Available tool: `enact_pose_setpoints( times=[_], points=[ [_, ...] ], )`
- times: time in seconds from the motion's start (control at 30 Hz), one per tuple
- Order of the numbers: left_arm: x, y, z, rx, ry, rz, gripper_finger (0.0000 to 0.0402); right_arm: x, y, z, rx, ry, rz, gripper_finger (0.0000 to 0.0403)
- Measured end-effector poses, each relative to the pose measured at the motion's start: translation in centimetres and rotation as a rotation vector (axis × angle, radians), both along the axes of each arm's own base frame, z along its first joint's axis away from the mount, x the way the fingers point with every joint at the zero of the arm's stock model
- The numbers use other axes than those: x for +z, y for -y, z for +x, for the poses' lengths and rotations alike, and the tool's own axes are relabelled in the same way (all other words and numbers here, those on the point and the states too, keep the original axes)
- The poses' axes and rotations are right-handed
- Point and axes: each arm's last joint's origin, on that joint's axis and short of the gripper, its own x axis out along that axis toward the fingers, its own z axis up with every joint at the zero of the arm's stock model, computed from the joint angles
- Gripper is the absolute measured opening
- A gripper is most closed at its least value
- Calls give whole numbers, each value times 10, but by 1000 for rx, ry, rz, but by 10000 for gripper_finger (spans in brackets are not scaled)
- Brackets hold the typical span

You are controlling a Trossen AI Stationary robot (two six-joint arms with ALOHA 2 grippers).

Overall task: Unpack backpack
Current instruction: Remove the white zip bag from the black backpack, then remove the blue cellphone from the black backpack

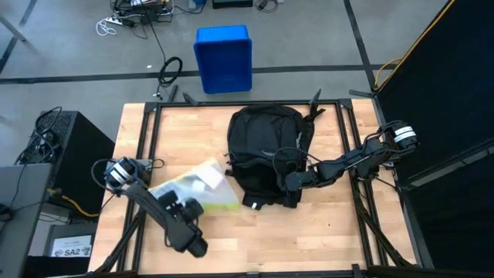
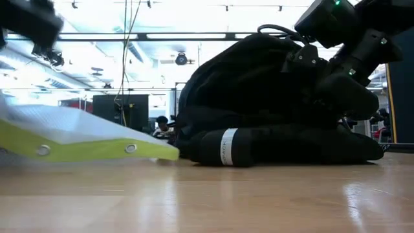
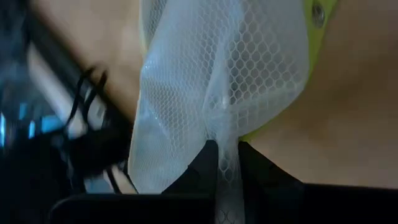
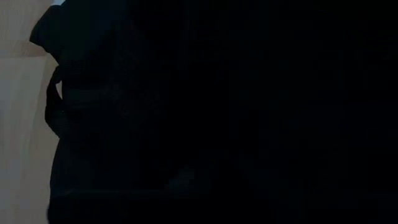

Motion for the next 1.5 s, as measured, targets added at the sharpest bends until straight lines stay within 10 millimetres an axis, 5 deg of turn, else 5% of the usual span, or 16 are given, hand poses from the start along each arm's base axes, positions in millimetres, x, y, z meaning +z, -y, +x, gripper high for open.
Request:
enact_pose_setpoints(
  times=[0.1, 0.3, 0.73, 0.97, 1.13, 1.5],
  points=[
    [-14, -10, -3, 101, 27, 55, 5, 0, 0, 0, 1, 0, 1, 1],
    [-21, -16, 8, 36, 184, 104, 39, 0, 0, 0, 1, 3, 2, 6],
    [6, 1, 40, -197, 408, 72, 237, 0, -1, 0, 12, 4, 17, 2],
    [41, 20, 88, -525, 737, 132, 267, 0, -1, 0, 15, 4, 19, 6],
    [46, -9, 130, -651, 724, 150, 249, 0, -1, 0, 23, 3, 28, 1],
    [52, -131, 207, -756, 850, -126, 239, 0, -17, -3, 167, -22, 106, 1]
  ],
)
